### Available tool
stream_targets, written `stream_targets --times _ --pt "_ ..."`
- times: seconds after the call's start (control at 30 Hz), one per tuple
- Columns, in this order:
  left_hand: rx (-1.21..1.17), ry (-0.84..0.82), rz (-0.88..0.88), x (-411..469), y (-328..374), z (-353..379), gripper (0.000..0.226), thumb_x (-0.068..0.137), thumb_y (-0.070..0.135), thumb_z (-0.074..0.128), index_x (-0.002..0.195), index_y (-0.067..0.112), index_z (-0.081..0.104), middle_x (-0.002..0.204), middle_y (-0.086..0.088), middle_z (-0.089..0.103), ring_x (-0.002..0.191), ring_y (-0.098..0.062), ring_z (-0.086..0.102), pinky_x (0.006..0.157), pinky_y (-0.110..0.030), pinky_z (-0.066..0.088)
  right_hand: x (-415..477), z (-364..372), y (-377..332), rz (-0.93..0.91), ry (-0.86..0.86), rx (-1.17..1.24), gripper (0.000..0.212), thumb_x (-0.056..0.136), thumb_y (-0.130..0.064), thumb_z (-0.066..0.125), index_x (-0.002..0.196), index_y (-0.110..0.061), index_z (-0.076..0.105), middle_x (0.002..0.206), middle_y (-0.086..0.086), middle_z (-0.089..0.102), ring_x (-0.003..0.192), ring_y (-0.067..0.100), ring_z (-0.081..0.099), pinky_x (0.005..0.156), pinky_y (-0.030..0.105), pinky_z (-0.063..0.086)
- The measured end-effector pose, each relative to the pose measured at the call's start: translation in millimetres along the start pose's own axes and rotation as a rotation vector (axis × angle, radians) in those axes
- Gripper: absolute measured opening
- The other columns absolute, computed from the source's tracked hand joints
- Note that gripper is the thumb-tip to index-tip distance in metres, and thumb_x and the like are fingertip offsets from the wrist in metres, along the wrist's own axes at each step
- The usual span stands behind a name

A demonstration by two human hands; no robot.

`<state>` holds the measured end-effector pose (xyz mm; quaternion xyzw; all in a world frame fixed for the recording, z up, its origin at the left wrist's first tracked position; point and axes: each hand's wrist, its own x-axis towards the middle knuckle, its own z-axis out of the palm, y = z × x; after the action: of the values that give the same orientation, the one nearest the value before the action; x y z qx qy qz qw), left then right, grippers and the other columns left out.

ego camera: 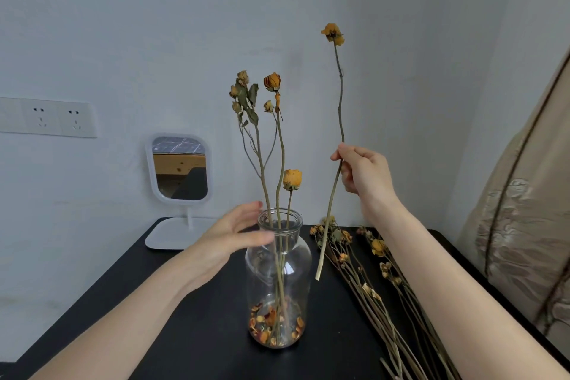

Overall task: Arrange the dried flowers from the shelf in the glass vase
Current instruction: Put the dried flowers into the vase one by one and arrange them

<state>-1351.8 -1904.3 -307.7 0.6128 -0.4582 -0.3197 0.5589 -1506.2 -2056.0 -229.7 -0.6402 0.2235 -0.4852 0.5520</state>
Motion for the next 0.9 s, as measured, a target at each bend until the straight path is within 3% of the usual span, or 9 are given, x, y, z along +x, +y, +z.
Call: stream_targets --times 0.07,0.13,0.33,0.5,0.9 --pt "0.049 -0.132 -0.026 1.5 -5.2 -0.2 0.066 0.065 0.022 0.081 0.123 0.031 0.052 0.125 0.015 0.057 0.119 -0.002 0.049 0.106 -0.027 0.032 3.0 0.8 -5.8 -0.018 0.025 0.031 0.032 0.095 -0.018 0.049 0.065 -0.013 0.058 0.035 -0.013 0.036 0.030 0.003 0.026 0.033 0.013 0.023" --pt "0.094 -0.153 -0.029 5.9 -7.5 3.3 0.052 0.072 0.016 0.078 0.117 0.032 0.057 0.120 0.015 0.062 0.115 -0.002 0.054 0.102 -0.025 0.036 4.8 2.2 -10.7 -0.036 0.057 0.061 0.032 0.096 -0.019 0.048 0.065 -0.013 0.057 0.036 -0.013 0.036 0.030 0.003 0.027 0.034 0.013 0.023" --pt "0.126 -0.033 -0.029 6.3 -15.2 9.8 0.051 0.059 0.034 0.085 0.103 0.044 0.062 0.109 0.025 0.065 0.108 0.005 0.053 0.092 -0.021 0.039 6.2 7.5 -18.0 -0.103 0.152 0.116 0.033 0.097 -0.020 0.046 0.066 -0.014 0.056 0.046 -0.006 0.039 0.034 0.005 0.030 0.036 0.014 0.025" --pt "0.182 0.134 0.007 3.7 -17.2 25.7 0.052 0.056 0.037 0.086 0.097 0.041 0.056 0.098 0.026 0.064 0.095 0.014 0.052 0.071 -0.009 0.037 5.4 8.8 -16.8 -0.150 0.182 0.117 0.032 0.098 -0.020 0.043 0.068 -0.015 0.054 0.050 -0.004 0.041 0.035 0.003 0.033 0.037 0.014 0.027" --pt "0.082 0.334 0.052 4.0 -18.5 60.1 0.058 0.055 0.037 0.087 0.098 0.033 0.049 0.097 0.018 0.062 0.089 0.004 0.057 0.066 -0.014 0.042 -17.2 13.6 20.2 -0.104 -0.042 -0.137 0.028 0.097 -0.019 0.046 0.074 -0.013 0.060 0.055 -0.001 0.051 0.040 0.005 0.043 0.038 0.013 0.034"
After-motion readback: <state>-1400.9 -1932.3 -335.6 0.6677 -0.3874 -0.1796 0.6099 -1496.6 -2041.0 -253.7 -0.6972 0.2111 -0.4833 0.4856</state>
